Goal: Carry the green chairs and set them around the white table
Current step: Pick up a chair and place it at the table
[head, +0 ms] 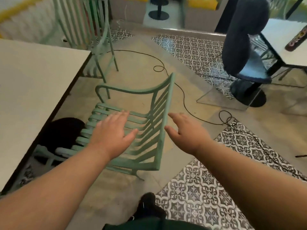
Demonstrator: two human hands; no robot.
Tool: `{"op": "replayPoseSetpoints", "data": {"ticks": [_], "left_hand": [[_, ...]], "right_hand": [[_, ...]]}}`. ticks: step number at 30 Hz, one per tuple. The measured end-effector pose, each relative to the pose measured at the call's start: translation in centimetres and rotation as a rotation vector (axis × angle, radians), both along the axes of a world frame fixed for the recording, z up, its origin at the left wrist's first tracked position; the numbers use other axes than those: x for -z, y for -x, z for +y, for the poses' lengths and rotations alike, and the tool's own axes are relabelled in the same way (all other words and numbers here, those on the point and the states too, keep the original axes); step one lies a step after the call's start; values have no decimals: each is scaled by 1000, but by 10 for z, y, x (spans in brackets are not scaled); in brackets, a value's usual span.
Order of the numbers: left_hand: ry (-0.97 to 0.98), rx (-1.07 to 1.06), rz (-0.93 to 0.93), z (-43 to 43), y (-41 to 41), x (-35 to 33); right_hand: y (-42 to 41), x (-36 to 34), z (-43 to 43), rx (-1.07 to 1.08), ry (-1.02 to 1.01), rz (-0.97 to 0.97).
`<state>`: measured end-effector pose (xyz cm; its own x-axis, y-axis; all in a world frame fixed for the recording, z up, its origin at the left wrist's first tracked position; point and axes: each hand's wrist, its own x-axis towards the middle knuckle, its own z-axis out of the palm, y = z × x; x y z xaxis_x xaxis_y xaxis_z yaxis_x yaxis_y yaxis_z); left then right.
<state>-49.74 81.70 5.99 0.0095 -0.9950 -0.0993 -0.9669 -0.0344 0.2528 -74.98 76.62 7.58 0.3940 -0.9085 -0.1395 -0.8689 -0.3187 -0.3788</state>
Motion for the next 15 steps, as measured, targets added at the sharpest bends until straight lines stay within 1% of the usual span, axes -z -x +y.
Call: {"op": "replayPoseSetpoints", "data": {"ticks": [7, 10, 12, 15], "left_hand": [[10, -121, -36, -60, 6, -7], [4, -212, -49, -76, 20, -5], [-5, -305, -45, -82, 33, -3], [6, -501, -25, -82, 62, 1]], "right_hand": [[17, -1, -98, -103, -16, -35], [26, 2, -139, -180, -13, -28], [33, 4, -167, -278, -6, -5], [44, 4, -211, -406, 4, 29]]}}
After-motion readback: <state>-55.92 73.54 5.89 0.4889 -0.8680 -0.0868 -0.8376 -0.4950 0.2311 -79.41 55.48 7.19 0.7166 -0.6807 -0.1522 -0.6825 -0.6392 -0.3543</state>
